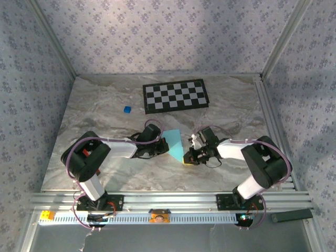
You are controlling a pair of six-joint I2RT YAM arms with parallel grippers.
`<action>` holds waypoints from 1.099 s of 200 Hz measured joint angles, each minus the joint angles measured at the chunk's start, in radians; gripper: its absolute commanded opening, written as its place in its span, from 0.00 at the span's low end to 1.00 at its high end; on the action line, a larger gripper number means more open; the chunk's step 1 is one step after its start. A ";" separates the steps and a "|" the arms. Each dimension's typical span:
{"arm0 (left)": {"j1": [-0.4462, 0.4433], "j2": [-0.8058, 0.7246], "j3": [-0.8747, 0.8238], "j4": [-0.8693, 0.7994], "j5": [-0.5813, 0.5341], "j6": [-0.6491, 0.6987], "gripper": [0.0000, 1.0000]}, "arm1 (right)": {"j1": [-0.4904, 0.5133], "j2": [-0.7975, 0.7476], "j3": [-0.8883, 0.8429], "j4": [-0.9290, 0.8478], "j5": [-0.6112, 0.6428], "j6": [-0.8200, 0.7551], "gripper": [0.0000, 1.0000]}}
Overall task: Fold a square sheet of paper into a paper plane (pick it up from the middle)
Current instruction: Third fold the triangle at the center of the table.
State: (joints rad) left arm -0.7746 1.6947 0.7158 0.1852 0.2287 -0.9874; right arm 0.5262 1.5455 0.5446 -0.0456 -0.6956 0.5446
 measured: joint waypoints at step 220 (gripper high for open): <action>0.047 0.053 0.120 -0.135 0.061 0.166 0.13 | 0.015 0.108 0.132 -0.034 0.027 0.012 0.02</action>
State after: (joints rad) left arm -0.7277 1.7477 0.8360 0.0502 0.2893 -0.8219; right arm 0.5411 1.6535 0.6765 -0.0795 -0.6685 0.5564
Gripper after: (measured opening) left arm 0.096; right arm 0.052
